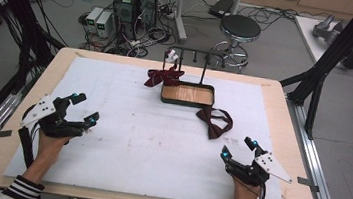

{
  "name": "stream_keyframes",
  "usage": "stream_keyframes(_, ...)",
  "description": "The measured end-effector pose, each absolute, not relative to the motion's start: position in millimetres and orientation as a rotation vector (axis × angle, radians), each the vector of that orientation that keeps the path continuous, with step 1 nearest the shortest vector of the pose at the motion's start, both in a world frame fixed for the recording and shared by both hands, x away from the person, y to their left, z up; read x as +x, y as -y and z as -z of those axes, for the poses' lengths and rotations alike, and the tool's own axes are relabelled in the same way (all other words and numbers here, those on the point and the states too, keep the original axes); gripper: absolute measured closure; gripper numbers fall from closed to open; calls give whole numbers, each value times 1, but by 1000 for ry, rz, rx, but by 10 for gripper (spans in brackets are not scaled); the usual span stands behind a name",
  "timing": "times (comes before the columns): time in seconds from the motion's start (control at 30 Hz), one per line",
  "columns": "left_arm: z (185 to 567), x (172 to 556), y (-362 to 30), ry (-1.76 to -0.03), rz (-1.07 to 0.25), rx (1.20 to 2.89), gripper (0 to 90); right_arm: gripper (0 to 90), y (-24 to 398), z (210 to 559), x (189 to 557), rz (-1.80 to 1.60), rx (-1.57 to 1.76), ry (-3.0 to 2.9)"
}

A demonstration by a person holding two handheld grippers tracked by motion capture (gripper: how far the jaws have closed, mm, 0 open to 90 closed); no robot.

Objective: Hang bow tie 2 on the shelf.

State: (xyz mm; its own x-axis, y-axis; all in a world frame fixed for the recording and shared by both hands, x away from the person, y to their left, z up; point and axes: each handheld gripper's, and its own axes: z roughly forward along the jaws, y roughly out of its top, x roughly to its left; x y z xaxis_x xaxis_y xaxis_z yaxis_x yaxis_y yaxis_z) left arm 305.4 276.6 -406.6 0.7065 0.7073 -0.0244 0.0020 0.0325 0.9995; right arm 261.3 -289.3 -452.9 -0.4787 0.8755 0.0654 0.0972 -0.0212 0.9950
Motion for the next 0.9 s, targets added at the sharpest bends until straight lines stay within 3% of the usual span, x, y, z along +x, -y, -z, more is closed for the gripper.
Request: stream_keyframes(0.9, 417, 309, -279, -638, -591, 1469, 148, 112, 292, 437, 262, -1534, 1010, -1639)
